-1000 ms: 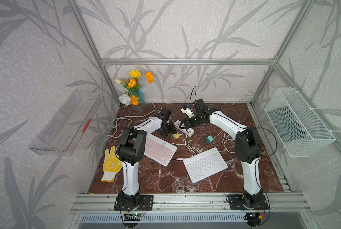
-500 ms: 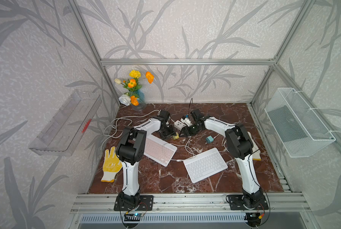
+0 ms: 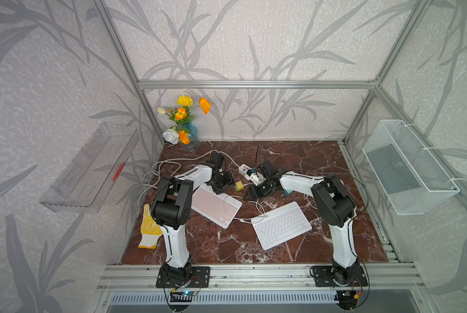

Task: Unplug the wireless keyboard
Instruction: Pick up the plug from the center of the board.

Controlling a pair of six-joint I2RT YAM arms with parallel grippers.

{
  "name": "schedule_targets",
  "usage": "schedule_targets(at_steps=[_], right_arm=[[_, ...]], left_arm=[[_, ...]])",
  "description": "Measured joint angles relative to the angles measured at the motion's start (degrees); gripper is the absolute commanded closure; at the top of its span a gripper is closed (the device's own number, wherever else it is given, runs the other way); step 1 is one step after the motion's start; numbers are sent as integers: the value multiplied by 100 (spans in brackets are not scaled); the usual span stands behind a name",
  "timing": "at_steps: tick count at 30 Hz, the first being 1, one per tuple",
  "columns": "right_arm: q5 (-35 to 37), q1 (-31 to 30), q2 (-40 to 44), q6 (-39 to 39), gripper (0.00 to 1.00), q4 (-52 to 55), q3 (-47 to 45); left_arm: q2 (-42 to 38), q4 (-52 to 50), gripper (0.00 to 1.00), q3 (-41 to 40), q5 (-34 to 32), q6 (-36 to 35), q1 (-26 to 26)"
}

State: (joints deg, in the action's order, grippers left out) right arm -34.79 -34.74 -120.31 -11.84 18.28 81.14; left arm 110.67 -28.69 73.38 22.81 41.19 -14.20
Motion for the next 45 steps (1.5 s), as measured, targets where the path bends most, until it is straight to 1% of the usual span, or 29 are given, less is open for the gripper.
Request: schedule_targets(at_steps=[4,9,11,13,17,20,26,28,33,36,39,42,45], right_arm=[[-42,74,9,195,38,17,413],[-92,114,-149,402,38,42,1379],[-127,122,-387,470,38,33,1843],[-133,122,-627,487,37,9,2122],[-153,122,-1167,442,37,0,2339],[-136,144,-1390,389,37,0,2234],[-144,146,-1338,343,37,-125,1775],[-175,146,-1220,304,37,-278,1532],[-221,116,-686,111,37,-695,579],[-190,13,-428,22,37,-835,168],[-26,-138,-306,7,37,-879,11],[315,-240,-212,184,39,-669,15],[734,-247,-105,527,44,-302,81]], left_arm=[[-125,125,33,-116,42,173,9],[-262,227,33,-118,105,299,44],[-289,262,33,-118,127,339,50],[-289,306,33,-131,138,369,50],[-291,372,33,-203,146,433,83],[-295,402,32,-310,133,496,118],[-529,531,32,-667,105,623,234],[-597,560,32,-730,105,649,256],[-673,656,32,-776,107,699,295],[-673,695,32,-778,116,715,297],[-673,756,32,-778,133,748,297],[-673,782,32,-778,153,750,297],[-673,789,32,-778,181,750,295]])
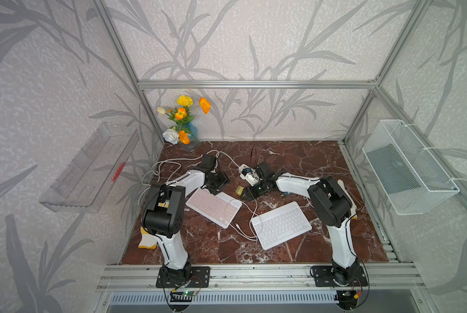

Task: Unplug the wireless keyboard
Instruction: Pick up the plug from the center of the board.

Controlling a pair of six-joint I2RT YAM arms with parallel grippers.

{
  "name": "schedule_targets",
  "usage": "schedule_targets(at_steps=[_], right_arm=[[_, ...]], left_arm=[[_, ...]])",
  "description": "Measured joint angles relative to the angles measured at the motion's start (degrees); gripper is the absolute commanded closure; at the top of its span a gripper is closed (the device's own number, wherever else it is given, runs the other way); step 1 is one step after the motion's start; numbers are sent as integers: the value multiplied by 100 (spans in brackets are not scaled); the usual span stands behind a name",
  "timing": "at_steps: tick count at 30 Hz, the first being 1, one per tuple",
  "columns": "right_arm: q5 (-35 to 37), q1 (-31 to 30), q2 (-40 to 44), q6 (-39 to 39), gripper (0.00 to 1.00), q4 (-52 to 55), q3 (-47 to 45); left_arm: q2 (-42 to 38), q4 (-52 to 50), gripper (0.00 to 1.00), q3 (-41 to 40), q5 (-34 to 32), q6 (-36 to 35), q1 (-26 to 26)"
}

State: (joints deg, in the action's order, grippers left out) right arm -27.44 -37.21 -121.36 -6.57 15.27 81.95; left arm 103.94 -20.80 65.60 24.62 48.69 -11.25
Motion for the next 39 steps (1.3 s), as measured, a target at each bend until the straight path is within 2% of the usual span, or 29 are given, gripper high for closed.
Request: schedule_targets(at_steps=[6,8,13,26,39], right_arm=[[509,17,197,750,55,520,160],[614,-17,197,1014,64,654,243],[841,-240,116,1486,68,852,474],[1532,-507,-66,1915,69,1027,627],[1639,-511,-63,2024,64,1029,588]], left_arm=[[0,42,32,0,61,2,-7],[0,66,32,0,76,2,-11],[2,79,32,0,98,2,-15],[2,116,32,-2,120,2,-17],[4,122,32,-28,146,2,-17]])
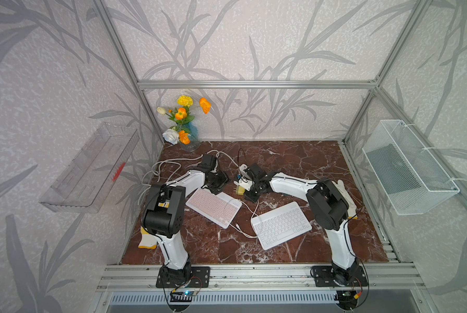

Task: Unplug the wireless keyboard
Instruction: Pick up the plug from the center of the board.

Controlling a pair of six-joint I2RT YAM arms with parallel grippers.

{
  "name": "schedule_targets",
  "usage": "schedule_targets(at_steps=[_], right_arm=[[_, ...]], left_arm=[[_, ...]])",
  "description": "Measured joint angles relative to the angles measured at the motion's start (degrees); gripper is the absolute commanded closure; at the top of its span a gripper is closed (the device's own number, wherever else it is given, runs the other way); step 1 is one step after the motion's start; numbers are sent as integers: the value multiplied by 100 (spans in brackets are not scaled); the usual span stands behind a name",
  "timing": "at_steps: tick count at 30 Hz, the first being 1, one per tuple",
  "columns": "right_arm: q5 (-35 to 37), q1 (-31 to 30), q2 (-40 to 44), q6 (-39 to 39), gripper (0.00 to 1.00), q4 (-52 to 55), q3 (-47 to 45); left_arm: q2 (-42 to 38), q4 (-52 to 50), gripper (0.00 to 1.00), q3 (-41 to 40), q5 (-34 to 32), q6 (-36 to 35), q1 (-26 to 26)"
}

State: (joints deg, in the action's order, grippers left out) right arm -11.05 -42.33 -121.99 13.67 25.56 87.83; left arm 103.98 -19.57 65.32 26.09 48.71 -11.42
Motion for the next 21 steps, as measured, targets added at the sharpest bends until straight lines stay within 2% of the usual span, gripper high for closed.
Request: schedule_targets(at_steps=[10,21], right_arm=[[-190,48,120,155,58,2,28],[-81,146,15,520,57,149,446]], left_arm=[[2,20,32,-59,11,0,0],[2,37,32,-61,55,2,-9]])
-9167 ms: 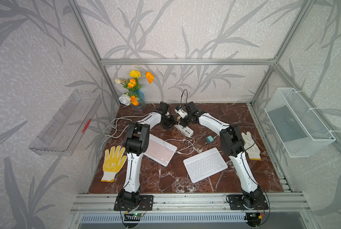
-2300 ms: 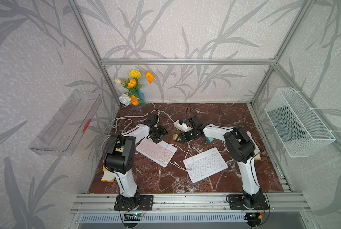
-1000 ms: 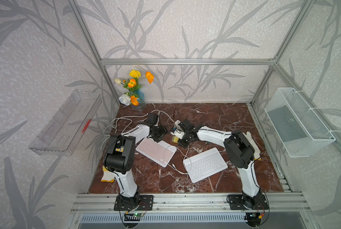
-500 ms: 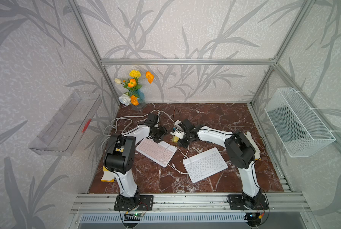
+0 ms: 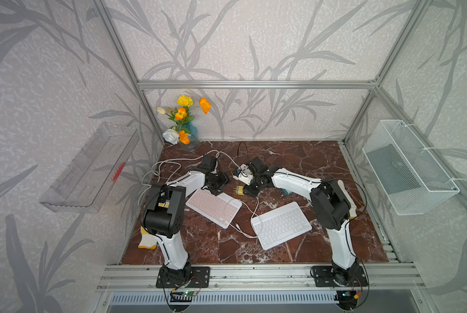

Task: Unplug the wireless keyboard
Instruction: Pick up the plug from the center of the board.

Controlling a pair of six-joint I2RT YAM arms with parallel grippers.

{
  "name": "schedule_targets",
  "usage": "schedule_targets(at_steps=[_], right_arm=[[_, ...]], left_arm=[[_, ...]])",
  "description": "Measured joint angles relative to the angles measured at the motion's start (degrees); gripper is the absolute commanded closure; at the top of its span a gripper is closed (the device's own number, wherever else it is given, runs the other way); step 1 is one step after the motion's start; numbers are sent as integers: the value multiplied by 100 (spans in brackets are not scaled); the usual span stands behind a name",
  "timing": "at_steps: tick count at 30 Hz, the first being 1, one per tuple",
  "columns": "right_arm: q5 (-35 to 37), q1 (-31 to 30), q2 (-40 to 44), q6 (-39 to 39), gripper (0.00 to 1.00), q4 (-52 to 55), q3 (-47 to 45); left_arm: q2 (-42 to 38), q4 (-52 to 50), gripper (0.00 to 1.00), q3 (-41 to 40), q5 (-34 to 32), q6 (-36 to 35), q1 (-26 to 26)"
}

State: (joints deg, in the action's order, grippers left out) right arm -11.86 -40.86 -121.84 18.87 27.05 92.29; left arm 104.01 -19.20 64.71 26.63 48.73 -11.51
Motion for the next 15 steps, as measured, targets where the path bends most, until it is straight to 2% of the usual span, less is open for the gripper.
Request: schedule_targets(at_steps=[8,13,15], right_arm=[[-48,11,-457,55,62,-4,52],[-72,11,-459,31,74,-7,44],[-72,-4,-459,13,83,-20,31]], left_arm=[[0,0,32,0,4,0,0],[0,2,32,-2,7,4,0],[0,0,32,-2,7,15,0]])
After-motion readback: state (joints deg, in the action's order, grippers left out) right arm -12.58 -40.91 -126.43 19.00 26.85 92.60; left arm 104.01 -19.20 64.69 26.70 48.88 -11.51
